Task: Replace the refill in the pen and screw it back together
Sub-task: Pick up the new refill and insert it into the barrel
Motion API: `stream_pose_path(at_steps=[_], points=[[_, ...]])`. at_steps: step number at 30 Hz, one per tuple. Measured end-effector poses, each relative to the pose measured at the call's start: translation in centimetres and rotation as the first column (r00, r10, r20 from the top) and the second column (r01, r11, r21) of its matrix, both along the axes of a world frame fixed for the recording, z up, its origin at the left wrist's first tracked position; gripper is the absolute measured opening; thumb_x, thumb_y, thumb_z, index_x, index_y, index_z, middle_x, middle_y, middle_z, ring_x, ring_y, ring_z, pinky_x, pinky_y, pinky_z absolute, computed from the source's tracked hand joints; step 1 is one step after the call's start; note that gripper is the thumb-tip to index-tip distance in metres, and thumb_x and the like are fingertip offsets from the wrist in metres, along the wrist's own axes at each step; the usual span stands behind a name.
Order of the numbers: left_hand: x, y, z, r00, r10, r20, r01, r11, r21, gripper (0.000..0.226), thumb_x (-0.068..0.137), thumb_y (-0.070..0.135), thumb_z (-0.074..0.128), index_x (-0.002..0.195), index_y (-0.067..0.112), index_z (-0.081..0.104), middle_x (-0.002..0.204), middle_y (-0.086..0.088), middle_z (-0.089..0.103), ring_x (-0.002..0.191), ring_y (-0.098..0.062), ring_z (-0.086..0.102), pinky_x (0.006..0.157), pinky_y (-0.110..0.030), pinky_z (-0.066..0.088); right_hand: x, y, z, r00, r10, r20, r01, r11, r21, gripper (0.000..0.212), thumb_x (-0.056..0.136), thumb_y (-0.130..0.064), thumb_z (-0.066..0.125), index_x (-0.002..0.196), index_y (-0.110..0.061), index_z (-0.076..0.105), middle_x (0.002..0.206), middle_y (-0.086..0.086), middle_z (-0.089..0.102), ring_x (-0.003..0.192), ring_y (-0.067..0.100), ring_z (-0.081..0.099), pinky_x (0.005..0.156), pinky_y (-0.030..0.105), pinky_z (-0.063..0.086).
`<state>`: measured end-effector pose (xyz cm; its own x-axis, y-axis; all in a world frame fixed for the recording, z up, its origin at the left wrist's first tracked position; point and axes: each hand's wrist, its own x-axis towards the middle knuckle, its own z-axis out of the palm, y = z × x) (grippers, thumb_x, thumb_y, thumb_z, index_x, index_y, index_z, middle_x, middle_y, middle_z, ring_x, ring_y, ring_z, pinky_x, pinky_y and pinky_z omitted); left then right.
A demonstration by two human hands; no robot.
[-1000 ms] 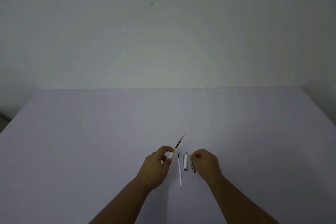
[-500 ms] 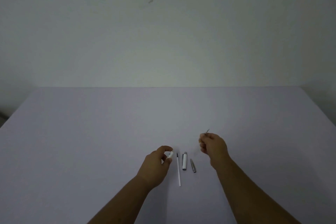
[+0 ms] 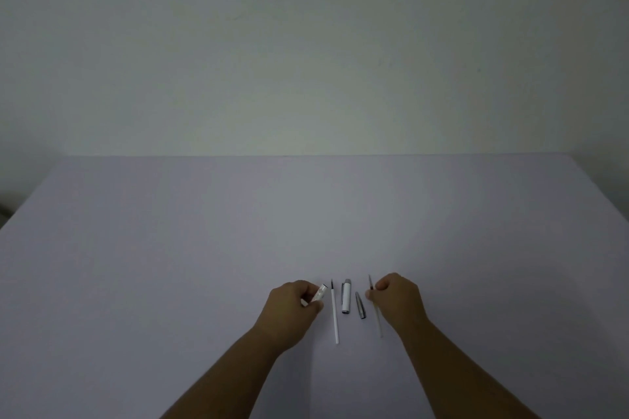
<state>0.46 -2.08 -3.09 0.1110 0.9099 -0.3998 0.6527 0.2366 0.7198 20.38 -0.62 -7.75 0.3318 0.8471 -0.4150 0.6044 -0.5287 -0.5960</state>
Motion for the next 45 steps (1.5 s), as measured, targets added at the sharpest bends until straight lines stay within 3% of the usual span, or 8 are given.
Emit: stream_pose_path(at_steps=[6, 10, 14, 18, 30, 36, 41, 45], points=[[-0.2, -0.1, 0.2, 1.000, 0.024, 0.020, -0.024, 1.000, -0.005, 0.008, 0.088, 0.022, 0.061, 0.094, 0.021, 0.066, 0.079, 0.009, 0.063, 0.083, -0.019, 0.067, 0.082, -0.035, 0.058, -0.2, -0.2, -0.3, 1.000, -0.016, -0.004, 0.016, 1.000, -0.006, 0.022, 0.080, -0.019, 0.072, 0.092, -0.003, 0.063, 0.083, 0.005, 0.058, 0.078, 0.018, 0.054, 0.071, 0.024, 0.042], [-0.4, -0.2, 0.2, 0.995, 0.087, 0.039, -0.086, 0.996, -0.007, 0.003, 0.087, 0.023, 0.062, 0.090, 0.024, 0.063, 0.085, 0.003, 0.066, 0.075, -0.015, 0.066, 0.076, -0.031, 0.057, -0.9, -0.2, 0.7, 1.000, -0.010, -0.005, 0.011, 0.993, 0.118, 0.018, 0.082, -0.024, 0.069, 0.077, -0.011, 0.058, 0.075, 0.003, 0.060, 0.072, 0.018, 0.057, 0.070, 0.028, 0.049], [-0.8, -0.1, 0.4, 0.992, 0.124, 0.010, -0.124, 0.991, 0.041, 0.019, 0.088, 0.025, 0.061, 0.105, 0.016, 0.067, 0.085, 0.008, 0.060, 0.071, -0.003, 0.057, 0.061, -0.015, 0.054, -3.4, -0.3, 2.1, 0.971, 0.236, 0.044, -0.237, 0.972, 0.003, 0.027, 0.082, -0.035, 0.066, 0.065, -0.016, 0.058, 0.066, 0.001, 0.059, 0.063, 0.015, 0.056, 0.060, 0.026, 0.041], [-1.0, -0.1, 0.5, 0.989, 0.143, 0.020, -0.144, 0.988, 0.051, 0.023, 0.089, 0.023, 0.060, 0.109, 0.013, 0.067, 0.083, 0.010, 0.059, 0.064, 0.001, 0.053, 0.040, 0.001, 0.042, -6.2, -1.4, 1.6, 0.895, 0.389, 0.219, -0.358, 0.919, -0.167, 0.033, 0.086, -0.033, 0.061, 0.107, -0.007, 0.066, 0.106, 0.009, 0.071, 0.098, 0.024, 0.068, 0.072, 0.028, 0.049], [-1.7, -0.9, 0.4, 0.987, 0.159, 0.027, -0.160, 0.987, 0.033, 0.019, 0.087, 0.022, 0.062, 0.104, 0.016, 0.068, 0.089, 0.005, 0.064, 0.067, -0.002, 0.056, 0.043, -0.006, 0.047, -7.6, -2.5, 0.8, 0.851, 0.395, 0.346, -0.346, 0.918, -0.195, 0.027, 0.094, -0.018, 0.047, 0.114, -0.008, 0.063, 0.114, 0.008, 0.066, 0.100, 0.022, 0.066, 0.080, 0.030, 0.054], [-1.8, -1.0, 0.6, 0.989, 0.148, -0.002, -0.147, 0.988, 0.042, 0.025, 0.086, 0.024, 0.064, 0.109, 0.014, 0.068, 0.092, 0.005, 0.063, 0.082, -0.010, 0.059, 0.064, -0.014, 0.049, -7.4, -1.9, 1.4, 0.836, 0.418, 0.354, -0.372, 0.908, -0.194, 0.034, 0.095, -0.016, 0.045, 0.127, -0.008, 0.055, 0.125, 0.008, 0.063, 0.109, 0.023, 0.065, 0.087, 0.031, 0.053], [-1.6, -0.9, 0.7, 0.991, 0.130, -0.019, -0.129, 0.990, 0.056, 0.025, 0.087, 0.025, 0.064, 0.108, 0.014, 0.068, 0.092, 0.006, 0.062, 0.085, -0.010, 0.059, 0.072, -0.018, 0.051, -7.5, -2.6, 1.0, 0.808, 0.442, 0.389, -0.391, 0.897, -0.207, 0.026, 0.095, -0.012, 0.047, 0.115, -0.009, 0.061, 0.118, 0.008, 0.065, 0.106, 0.022, 0.065, 0.086, 0.031, 0.053], [-1.7, -0.9, 0.6, 0.992, 0.125, -0.032, -0.124, 0.992, 0.032, 0.019, 0.085, 0.024, 0.065, 0.102, 0.016, 0.069, 0.086, 0.006, 0.063, 0.075, -0.010, 0.059, 0.080, -0.033, 0.059, -7.7, -2.5, 1.6, 0.899, 0.331, 0.286, -0.308, 0.943, -0.123, 0.024, 0.091, -0.019, 0.048, 0.106, -0.008, 0.065, 0.106, 0.008, 0.069, 0.096, 0.023, 0.067, 0.076, 0.030, 0.054]])
